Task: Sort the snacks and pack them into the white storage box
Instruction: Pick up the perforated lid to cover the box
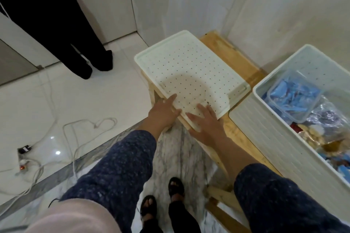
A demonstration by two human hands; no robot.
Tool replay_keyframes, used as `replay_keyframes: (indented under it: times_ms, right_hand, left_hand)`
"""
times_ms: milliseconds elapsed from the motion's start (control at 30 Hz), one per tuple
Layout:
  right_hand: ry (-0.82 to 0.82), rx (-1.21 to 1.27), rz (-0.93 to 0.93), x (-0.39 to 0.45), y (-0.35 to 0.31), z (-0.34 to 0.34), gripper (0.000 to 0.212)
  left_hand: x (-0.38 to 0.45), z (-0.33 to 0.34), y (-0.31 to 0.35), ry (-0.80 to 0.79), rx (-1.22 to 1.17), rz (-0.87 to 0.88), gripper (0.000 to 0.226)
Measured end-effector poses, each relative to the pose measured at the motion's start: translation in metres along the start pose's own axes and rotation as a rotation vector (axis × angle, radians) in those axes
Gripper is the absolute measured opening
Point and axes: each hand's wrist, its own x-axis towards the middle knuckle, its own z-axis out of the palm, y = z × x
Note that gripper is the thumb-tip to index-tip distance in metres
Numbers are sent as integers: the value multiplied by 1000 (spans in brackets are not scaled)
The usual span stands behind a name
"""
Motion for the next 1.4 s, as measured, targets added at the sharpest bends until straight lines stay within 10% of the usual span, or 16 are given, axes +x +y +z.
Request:
replay_keyframes:
  times_ms: [500, 767, 1000, 1400]
  right_hand:
    - [66, 115, -235, 2, -28, 18, 56]
    - [175, 165, -285, -47, -93, 23, 60]
    - [522, 93, -219, -98, -139, -5, 59]
    - [619, -10, 67, -213, -100, -74, 53]
  left_hand:
    - [9, -25, -32, 163, -600, -315, 75]
    - [-56, -64, -83, 139, -1103, -229, 77]
    - [-122, -115, -76, 173, -1161, -32, 76]
    - [-188, -120, 24, 62, -1164, 238, 77]
